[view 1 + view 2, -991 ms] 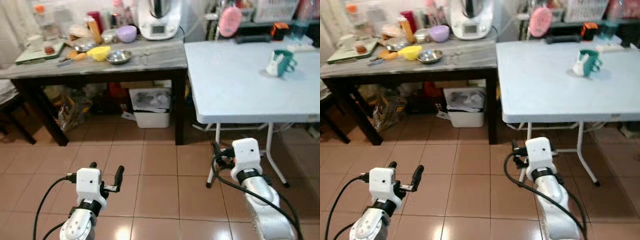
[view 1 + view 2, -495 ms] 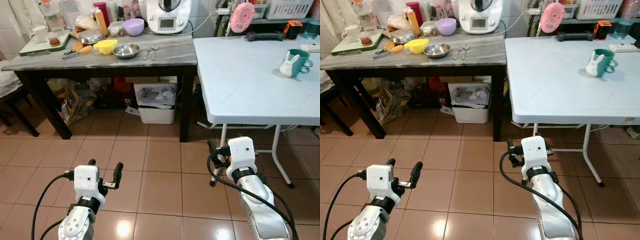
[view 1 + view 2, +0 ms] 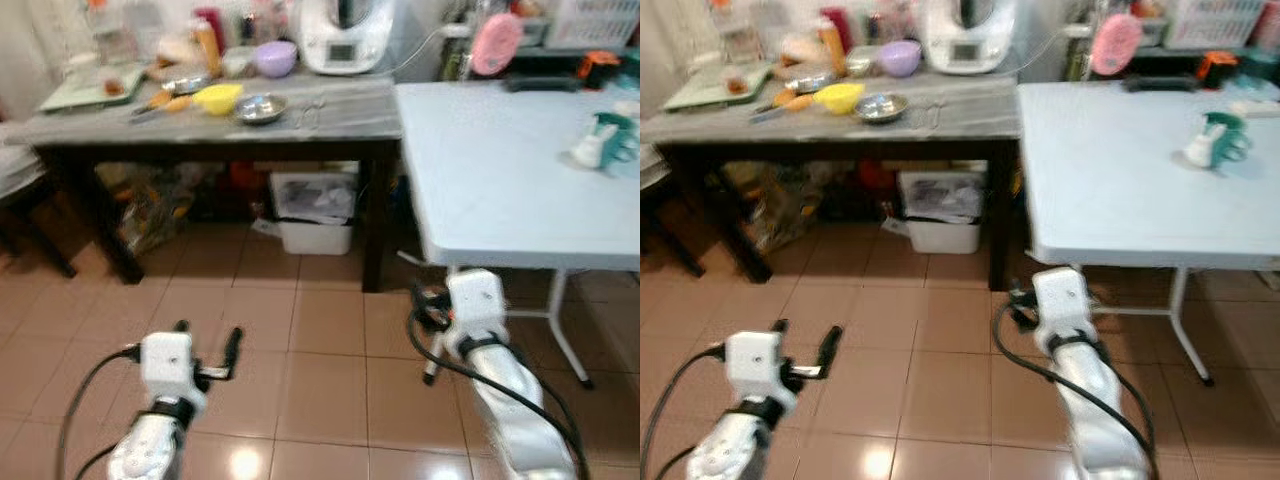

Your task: Setting the table

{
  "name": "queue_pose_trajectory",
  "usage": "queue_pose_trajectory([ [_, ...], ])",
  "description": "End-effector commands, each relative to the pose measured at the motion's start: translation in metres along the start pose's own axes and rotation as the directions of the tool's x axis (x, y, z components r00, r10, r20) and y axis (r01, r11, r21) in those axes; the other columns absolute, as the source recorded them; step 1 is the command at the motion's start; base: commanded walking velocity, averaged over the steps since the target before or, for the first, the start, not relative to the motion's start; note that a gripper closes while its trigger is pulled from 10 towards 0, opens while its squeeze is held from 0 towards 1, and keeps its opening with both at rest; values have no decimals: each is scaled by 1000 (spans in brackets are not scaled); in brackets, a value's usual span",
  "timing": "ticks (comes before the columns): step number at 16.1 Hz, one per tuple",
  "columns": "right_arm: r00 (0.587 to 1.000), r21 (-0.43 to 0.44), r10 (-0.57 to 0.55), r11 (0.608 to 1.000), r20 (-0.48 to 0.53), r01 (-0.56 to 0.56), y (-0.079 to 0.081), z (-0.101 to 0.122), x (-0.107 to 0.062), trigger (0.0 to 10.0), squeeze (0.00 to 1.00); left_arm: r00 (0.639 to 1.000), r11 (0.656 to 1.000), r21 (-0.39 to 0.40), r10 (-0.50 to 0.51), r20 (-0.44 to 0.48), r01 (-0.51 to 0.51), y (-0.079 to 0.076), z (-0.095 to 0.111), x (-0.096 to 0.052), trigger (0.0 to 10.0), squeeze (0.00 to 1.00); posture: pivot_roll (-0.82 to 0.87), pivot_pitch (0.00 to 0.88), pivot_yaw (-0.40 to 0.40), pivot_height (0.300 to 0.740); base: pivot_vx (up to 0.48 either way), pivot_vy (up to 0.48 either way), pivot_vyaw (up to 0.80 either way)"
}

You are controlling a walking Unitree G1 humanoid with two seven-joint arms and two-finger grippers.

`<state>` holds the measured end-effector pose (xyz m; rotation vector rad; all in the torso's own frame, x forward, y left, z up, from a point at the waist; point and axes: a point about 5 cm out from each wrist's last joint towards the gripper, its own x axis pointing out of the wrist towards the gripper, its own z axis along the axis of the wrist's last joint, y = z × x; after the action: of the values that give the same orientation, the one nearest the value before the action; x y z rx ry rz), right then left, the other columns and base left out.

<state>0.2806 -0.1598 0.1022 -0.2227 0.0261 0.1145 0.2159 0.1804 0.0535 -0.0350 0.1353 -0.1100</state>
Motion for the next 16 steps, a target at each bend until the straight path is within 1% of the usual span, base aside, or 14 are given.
queue_pose_trajectory([
  [1,1000,-12,-20,1000,-17,20,-9,-4,-3,10000,0,999,1000,-7,-31,15,31,-6,3,3,10000,0,-123,0,70,740,424,0,0],
  [5,1000,-15,-16,1000,-13,16,-10,-3,-1,10000,0,999,999,-5,-32,12,32,-8,2,4,10000,0,-125,0,64,740,424,0,0],
  [7,1000,-17,-16,1000,-10,16,-10,-2,0,10000,0,1000,1000,-28,-6,10,6,-8,2,3,10000,0,-125,0,64,740,0,0,0],
  [12,1000,-10,-17,1000,10,17,-10,2,1,10000,0,1000,1000,-11,2,25,-2,-6,7,3,10000,0,-123,0,64,740,0,0,0],
  [14,998,-10,-26,1000,56,27,-12,12,1,10000,0,998,1000,-22,9,61,-7,-6,16,4,10000,0,-123,0,64,740,0,0,0],
  [15,993,-36,-38,998,113,42,-16,26,0,10000,0,994,1000,-19,13,113,-11,-7,30,3,10000,0,-124,8,68,740,0,0,0],
  [16,989,-45,-44,998,142,51,-19,33,-2,10000,0,989,999,-27,21,146,-17,-7,40,3,10000,0,-124,8,68,740,0,0,0],
])
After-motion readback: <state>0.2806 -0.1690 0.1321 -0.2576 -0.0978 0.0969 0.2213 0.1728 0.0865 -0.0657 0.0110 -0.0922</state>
